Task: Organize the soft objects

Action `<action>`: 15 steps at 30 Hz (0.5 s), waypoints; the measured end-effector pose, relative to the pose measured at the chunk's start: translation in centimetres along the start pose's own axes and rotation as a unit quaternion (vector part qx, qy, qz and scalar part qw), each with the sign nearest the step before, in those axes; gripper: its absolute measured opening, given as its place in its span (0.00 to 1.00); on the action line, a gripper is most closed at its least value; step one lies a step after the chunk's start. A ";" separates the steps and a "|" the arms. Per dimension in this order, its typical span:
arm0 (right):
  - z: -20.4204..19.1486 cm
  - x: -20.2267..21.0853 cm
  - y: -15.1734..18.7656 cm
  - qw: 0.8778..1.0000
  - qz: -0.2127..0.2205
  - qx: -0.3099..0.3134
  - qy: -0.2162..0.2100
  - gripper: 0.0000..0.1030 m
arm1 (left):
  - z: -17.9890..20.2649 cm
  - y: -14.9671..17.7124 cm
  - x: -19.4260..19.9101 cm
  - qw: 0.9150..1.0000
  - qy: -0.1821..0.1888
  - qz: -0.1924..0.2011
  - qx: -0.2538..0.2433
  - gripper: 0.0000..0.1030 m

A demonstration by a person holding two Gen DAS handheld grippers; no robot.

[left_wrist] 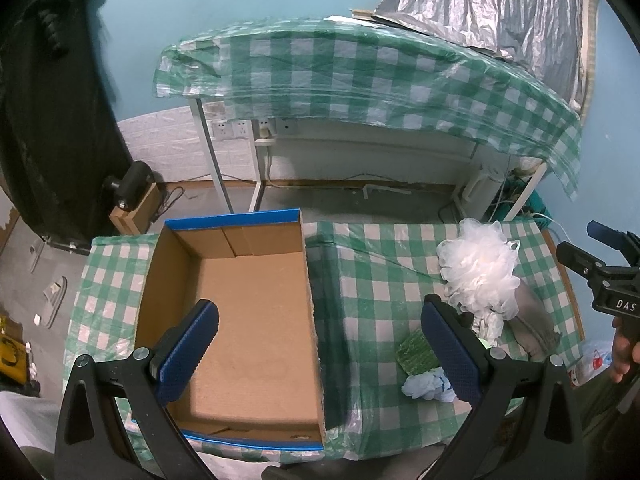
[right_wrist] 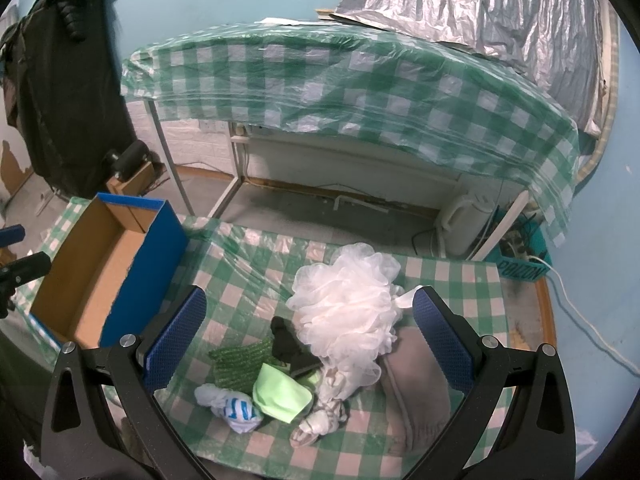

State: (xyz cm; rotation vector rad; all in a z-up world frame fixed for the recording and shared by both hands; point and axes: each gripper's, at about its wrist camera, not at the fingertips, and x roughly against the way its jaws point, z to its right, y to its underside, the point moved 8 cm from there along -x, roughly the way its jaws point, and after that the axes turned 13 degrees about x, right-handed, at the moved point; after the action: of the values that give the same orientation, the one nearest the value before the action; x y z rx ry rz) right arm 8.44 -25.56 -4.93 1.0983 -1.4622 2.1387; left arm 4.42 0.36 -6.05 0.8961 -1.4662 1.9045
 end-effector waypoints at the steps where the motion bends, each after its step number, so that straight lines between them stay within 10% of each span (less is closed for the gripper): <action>1: 0.0 0.0 0.0 1.000 0.000 0.000 0.000 0.99 | 0.0 0.0 0.0 1.000 0.002 0.000 0.000 0.99; 15: 0.0 -0.1 0.0 1.000 -0.002 0.000 0.000 0.99 | 0.7 -0.2 0.4 1.000 0.007 0.006 -0.010 0.99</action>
State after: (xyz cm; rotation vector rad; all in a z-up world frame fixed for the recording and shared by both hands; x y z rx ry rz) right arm 8.48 -25.56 -5.01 1.0990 -1.4593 2.1355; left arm 4.43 -0.25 -5.48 0.8655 -1.4825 1.8978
